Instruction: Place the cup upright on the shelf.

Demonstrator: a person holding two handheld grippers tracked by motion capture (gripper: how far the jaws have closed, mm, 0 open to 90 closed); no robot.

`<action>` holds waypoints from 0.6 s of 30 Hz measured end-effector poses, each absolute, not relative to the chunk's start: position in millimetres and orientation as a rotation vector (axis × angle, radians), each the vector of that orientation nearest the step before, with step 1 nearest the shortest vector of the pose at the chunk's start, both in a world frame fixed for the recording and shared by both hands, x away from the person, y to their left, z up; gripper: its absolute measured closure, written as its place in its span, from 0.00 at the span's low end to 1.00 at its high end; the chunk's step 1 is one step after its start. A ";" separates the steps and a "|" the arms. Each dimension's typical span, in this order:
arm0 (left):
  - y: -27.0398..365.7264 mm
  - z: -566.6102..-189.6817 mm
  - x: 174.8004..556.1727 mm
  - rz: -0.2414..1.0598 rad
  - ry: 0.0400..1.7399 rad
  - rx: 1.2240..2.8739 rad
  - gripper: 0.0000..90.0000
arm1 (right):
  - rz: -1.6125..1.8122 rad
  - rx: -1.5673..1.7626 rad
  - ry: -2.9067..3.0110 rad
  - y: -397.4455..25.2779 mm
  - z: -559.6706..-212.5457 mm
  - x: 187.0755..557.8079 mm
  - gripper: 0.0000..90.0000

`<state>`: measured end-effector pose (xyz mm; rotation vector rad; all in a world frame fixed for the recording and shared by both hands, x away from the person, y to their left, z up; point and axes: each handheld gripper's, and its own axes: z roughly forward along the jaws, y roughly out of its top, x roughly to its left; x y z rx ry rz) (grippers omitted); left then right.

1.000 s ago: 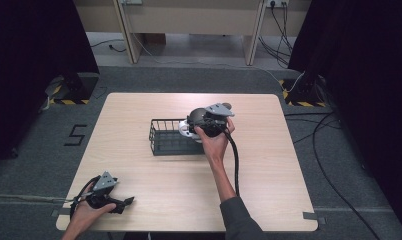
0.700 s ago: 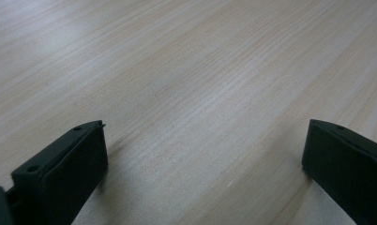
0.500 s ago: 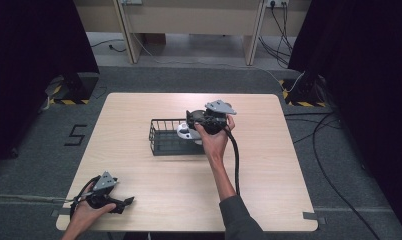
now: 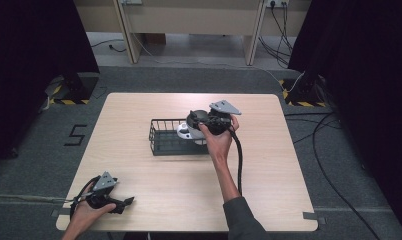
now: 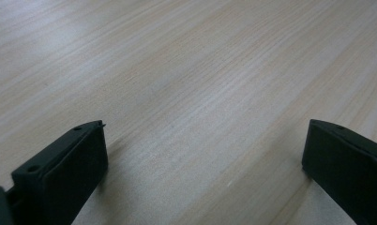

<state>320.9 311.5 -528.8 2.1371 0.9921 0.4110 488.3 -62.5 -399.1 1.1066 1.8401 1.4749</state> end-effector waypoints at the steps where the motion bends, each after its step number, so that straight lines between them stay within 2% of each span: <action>1: 311.5 -528.8 320.7 0.409 0.993 2.137 0.00 | 1.481 1.101 1.841 -64.0 -398.0 487.2 0.17; 18: 311.6 -528.8 320.4 0.411 0.992 2.138 0.00 | 1.494 1.084 1.855 -82.5 -393.6 471.6 0.17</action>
